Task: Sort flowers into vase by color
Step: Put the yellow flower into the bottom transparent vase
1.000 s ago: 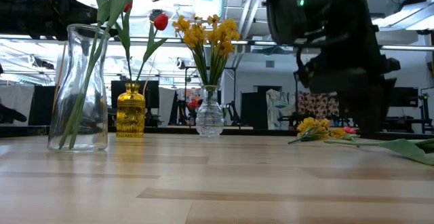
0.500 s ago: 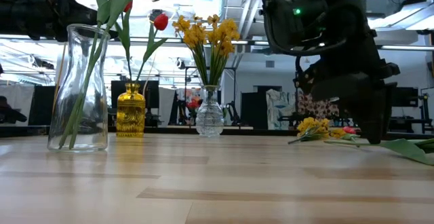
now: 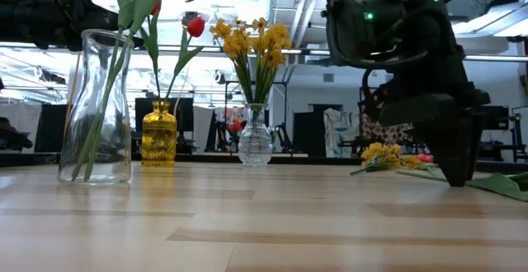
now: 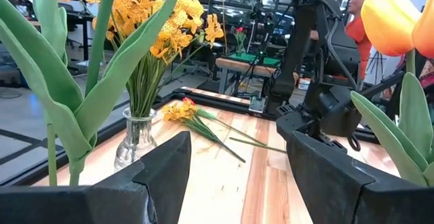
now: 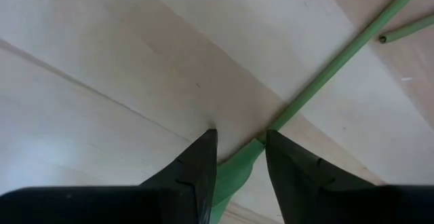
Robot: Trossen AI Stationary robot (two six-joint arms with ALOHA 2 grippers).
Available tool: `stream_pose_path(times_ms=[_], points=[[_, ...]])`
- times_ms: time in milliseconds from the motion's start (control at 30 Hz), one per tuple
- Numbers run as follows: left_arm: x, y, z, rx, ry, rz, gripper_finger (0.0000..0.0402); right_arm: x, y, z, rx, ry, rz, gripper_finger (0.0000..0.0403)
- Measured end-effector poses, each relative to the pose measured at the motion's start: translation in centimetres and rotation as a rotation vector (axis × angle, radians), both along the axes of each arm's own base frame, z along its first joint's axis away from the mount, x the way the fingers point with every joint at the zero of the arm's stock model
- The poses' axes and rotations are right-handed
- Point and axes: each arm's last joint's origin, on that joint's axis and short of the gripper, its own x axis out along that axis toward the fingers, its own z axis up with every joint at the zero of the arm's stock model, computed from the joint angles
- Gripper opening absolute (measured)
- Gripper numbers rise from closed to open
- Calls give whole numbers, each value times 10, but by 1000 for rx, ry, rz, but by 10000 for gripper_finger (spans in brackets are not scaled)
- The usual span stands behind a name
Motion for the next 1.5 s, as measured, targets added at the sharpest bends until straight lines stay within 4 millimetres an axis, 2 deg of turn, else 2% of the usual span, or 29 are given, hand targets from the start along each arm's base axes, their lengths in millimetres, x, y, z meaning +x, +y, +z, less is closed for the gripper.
stream_pose_path(times_ms=[200,433,600,933,1133,1267,1500], points=[[0,0,0,-8,-2,-1,231,3,1,3,3,-3,3,154],[0,0,0,-14,-4,-1,231,8,3,18,-6,20,10,154],[0,0,0,-14,-3,-1,231,9,7,21,-24,19,-9,154],[0,0,0,-14,-4,0,231,-3,15,8,-54,41,-32,154],[0,0,0,-16,-4,1,231,-4,18,0,-14,-8,-33,153],[0,0,0,-19,-6,3,231,-4,18,0,-6,-10,-35,131],[0,0,2,-16,-23,-6,231,-2,19,3,1,-3,-9,48]])
